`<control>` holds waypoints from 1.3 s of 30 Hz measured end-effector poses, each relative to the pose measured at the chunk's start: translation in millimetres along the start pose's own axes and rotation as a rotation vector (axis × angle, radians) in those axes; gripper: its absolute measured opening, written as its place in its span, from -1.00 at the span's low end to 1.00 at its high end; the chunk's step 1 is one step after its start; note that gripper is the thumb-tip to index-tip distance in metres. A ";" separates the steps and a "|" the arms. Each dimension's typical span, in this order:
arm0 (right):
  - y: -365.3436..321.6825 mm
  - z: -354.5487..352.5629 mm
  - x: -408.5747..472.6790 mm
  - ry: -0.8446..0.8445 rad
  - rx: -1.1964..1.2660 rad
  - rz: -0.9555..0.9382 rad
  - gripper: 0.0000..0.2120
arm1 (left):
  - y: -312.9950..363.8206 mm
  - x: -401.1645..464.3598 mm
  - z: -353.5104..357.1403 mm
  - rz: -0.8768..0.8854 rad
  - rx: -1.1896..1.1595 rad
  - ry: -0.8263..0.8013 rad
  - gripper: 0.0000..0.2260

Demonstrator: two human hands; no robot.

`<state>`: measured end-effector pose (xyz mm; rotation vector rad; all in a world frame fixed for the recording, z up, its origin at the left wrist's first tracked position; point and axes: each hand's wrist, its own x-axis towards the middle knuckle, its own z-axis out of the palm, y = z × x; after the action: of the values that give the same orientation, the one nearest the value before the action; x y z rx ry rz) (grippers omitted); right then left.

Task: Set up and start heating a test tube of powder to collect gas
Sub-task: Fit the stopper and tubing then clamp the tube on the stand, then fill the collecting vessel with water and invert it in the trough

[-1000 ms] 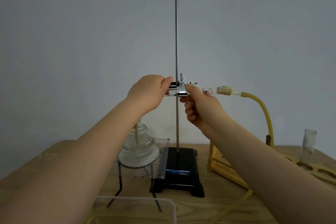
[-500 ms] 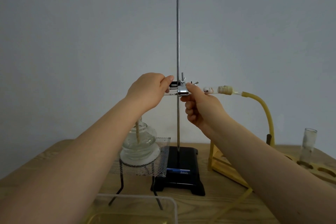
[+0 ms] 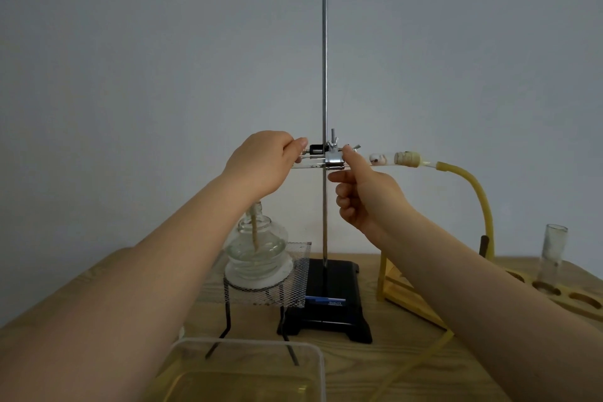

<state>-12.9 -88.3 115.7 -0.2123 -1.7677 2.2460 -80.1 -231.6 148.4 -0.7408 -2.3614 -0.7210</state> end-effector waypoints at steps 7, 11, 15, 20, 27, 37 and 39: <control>6.5 -2.7 -12.8 -0.011 -0.061 -0.020 -0.55 | 1.1 -12.1 -7.0 0.063 0.064 0.082 -0.65; 10.8 -7.2 -23.3 -0.032 -0.120 -0.031 -0.60 | 4.7 -27.6 -12.8 0.068 0.063 0.120 -0.71; 16.2 -12.5 -35.8 -0.065 -0.169 -0.030 -0.68 | 7.0 -52.4 -16.7 0.063 0.110 0.147 -0.70; 28.5 -15.3 -49.6 -0.105 -0.198 -0.023 -0.74 | 7.5 -85.2 -24.7 0.079 0.119 0.170 -0.70; 50.6 -8.1 -70.3 -0.172 -0.213 0.010 -0.79 | -6.8 -132.2 -36.2 0.008 0.081 0.140 -0.73; 84.2 13.3 -96.6 -0.249 -0.280 0.021 -0.80 | -40.1 -189.9 -50.3 -0.090 0.050 0.115 -0.75; 92.7 19.0 -100.1 -0.261 -0.298 0.020 -0.78 | -49.9 -200.8 -51.8 -0.112 0.039 0.121 -0.75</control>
<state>65.5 -156.4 25.2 0.0074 -2.2437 2.0927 45.0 -366.7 40.7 -0.5362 -2.3143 -0.7425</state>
